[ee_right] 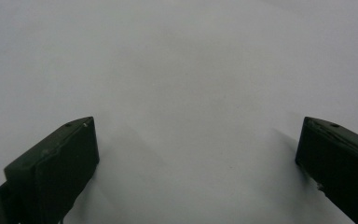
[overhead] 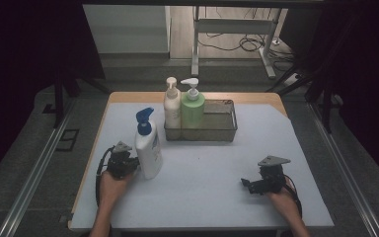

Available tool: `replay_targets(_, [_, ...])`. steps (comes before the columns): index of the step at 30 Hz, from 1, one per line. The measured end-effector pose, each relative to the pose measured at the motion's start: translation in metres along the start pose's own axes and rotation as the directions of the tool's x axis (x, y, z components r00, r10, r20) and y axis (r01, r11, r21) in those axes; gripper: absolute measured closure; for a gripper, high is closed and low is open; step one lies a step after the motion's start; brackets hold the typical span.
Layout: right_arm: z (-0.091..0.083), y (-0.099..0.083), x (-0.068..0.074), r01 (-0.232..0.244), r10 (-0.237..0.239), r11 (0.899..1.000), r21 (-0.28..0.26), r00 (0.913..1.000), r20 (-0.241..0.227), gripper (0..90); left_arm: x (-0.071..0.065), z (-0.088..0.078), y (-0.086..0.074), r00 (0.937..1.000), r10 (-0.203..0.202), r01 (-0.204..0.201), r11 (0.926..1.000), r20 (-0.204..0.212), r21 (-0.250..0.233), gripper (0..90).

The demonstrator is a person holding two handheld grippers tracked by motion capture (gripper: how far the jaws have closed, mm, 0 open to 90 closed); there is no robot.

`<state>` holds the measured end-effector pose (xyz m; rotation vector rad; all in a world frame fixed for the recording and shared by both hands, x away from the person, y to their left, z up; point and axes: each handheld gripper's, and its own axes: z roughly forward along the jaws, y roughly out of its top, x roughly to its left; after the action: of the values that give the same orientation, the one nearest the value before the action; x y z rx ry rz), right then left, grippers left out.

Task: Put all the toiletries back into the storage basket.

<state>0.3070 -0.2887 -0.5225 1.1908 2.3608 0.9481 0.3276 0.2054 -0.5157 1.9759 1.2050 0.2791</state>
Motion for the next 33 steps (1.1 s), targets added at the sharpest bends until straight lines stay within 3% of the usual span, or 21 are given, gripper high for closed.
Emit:
replay_targets(14, [0.0, 0.0, 0.0, 0.0, 0.0, 1.0, 0.0, 1.0, 0.0, 0.0, -0.006, 0.005, -0.001, 1.0, 0.01, -0.01, 0.9999, 0.001, 0.01, 89.5])
replay_targets(33, [0.0, 0.0, 0.0, -0.001, 0.001, 1.0, 0.0, 1.0, 0.0, 0.0, -0.025, 0.012, -0.003, 0.9985, 0.034, -0.036, 0.9984, 0.043, 0.043, 89.4])
